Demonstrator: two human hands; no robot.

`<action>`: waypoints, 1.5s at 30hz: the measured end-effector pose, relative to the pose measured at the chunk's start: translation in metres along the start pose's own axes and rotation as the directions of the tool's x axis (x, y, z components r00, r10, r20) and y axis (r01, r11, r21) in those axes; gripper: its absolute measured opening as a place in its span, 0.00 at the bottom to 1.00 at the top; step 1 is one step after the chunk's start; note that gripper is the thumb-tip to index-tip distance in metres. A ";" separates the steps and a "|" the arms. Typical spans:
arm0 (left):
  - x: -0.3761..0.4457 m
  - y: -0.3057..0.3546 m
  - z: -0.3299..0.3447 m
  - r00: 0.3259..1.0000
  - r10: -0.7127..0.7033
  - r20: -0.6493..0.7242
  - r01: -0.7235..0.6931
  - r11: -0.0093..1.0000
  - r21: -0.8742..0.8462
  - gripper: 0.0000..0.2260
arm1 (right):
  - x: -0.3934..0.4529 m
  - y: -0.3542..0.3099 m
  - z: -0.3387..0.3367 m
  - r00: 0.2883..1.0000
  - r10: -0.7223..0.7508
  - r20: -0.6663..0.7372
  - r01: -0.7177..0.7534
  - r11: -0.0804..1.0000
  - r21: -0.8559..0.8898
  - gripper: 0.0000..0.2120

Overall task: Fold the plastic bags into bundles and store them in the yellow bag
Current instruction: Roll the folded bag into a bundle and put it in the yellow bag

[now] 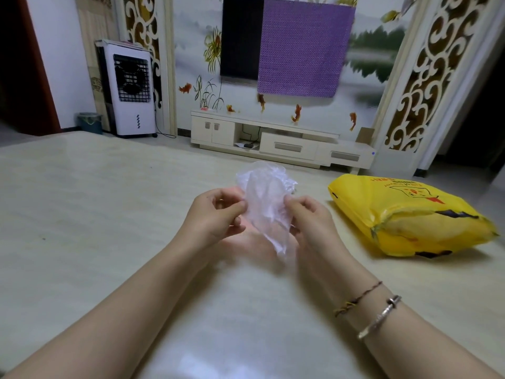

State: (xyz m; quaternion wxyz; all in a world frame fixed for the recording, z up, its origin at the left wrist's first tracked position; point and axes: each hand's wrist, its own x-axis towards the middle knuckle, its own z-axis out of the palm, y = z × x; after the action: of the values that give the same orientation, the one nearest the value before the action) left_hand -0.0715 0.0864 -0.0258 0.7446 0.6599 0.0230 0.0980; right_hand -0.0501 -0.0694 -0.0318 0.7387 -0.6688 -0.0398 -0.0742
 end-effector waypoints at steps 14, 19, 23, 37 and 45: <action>-0.001 0.009 0.002 0.980 -0.091 0.175 0.076 0.993 0.089 0.26 | -0.004 -0.019 -0.009 0.971 -0.138 0.196 0.167 0.976 -0.140 0.09; 0.002 0.002 0.003 0.993 0.027 0.113 -0.041 0.991 0.125 0.11 | -0.002 -0.018 -0.009 0.979 -0.123 0.165 0.165 0.949 -0.269 0.12; 0.009 0.004 -0.006 0.976 0.211 -0.052 -0.205 0.973 0.107 0.03 | 0.000 -0.014 -0.019 0.968 0.120 0.220 -0.023 0.916 -0.400 0.19; 0.008 -0.017 -0.015 0.941 0.339 -0.001 -0.211 0.589 0.780 0.05 | 0.020 0.001 -0.024 0.993 -0.035 -0.112 -0.028 0.856 -0.517 0.09; 0.002 -0.010 -0.013 0.811 0.448 0.375 -0.515 0.243 0.822 0.20 | 0.002 0.001 -0.030 0.890 -0.305 0.338 0.438 0.369 -0.820 0.15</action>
State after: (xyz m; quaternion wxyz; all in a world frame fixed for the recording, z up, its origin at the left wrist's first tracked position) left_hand -0.0708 0.0988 -0.0371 0.2051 0.9275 -0.1544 0.2719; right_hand -0.0495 -0.0988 -0.0351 0.2460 -0.9275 -0.1931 -0.2049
